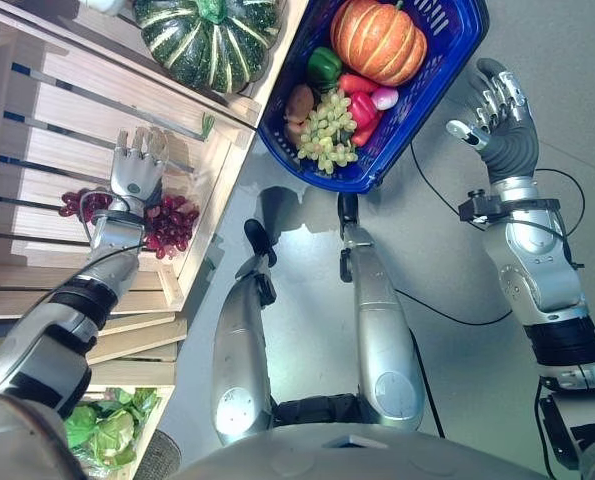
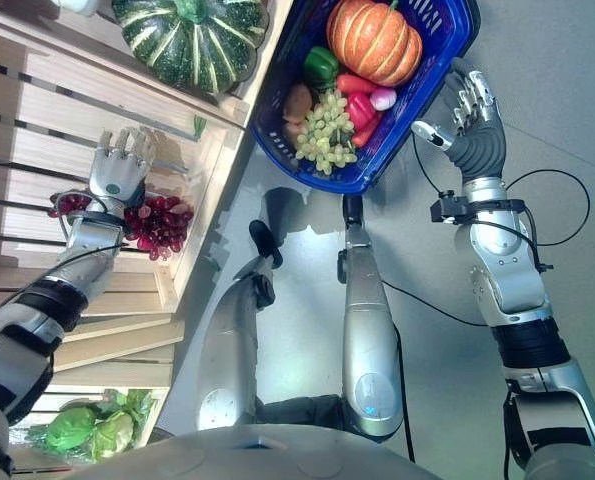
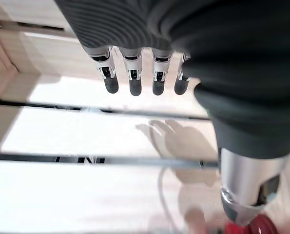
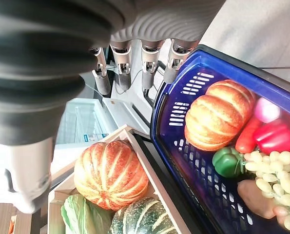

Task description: Pick up fruits and vegetables into the basket

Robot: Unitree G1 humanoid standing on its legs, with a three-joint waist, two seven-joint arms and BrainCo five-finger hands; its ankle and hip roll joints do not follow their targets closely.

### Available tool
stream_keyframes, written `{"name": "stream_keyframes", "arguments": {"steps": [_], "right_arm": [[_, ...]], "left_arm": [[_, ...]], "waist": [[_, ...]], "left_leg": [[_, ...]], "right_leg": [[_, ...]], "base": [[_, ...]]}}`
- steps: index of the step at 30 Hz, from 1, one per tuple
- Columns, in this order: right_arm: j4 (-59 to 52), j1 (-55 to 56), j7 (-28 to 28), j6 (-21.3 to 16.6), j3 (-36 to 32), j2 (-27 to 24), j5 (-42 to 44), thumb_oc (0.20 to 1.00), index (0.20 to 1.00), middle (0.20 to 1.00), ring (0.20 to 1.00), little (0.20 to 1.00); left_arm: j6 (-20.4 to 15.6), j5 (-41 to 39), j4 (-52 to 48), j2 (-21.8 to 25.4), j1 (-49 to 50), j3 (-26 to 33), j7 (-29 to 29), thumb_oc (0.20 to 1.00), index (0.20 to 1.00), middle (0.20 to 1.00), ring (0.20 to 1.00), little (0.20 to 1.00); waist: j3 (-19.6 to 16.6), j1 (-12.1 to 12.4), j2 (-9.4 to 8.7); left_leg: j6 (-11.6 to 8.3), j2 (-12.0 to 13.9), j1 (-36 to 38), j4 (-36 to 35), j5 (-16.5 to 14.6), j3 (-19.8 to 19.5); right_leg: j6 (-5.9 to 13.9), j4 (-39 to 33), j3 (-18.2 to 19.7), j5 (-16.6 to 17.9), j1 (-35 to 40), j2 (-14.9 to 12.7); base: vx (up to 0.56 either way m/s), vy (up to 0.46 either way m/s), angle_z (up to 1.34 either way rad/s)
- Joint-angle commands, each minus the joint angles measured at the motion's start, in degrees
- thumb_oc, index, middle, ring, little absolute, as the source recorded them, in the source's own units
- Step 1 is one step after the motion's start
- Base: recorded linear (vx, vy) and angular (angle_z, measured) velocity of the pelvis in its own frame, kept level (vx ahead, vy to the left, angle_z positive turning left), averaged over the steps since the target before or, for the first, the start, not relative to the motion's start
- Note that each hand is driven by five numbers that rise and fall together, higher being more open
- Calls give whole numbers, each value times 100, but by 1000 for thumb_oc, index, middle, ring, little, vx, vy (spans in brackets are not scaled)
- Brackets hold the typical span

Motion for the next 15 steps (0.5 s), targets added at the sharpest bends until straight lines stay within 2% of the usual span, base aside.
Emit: {"name": "stream_keyframes", "arguments": {"steps": [1,15], "right_arm": [[-367,-6,-106,-392,-32,-68,113,1000,1000,1000,1000,1000],[-293,-352,-296,-250,72,-1,-64,1000,1000,1000,1000,1000]], "left_arm": [[371,543,355,-68,300,52,28,1000,1000,1000,1000,1000],[675,359,1392,-775,172,-135,137,1000,1000,1000,1000,1000]], "waist": [[-259,-101,-130],[-259,-164,32]], "left_leg": [[96,-183,-433,64,267,250],[59,-211,-773,110,319,272]], "right_leg": [[232,270,-216,-83,-122,150],[226,370,-97,-54,-580,148]], "base": [[0,0,0],[8,25,0]]}}
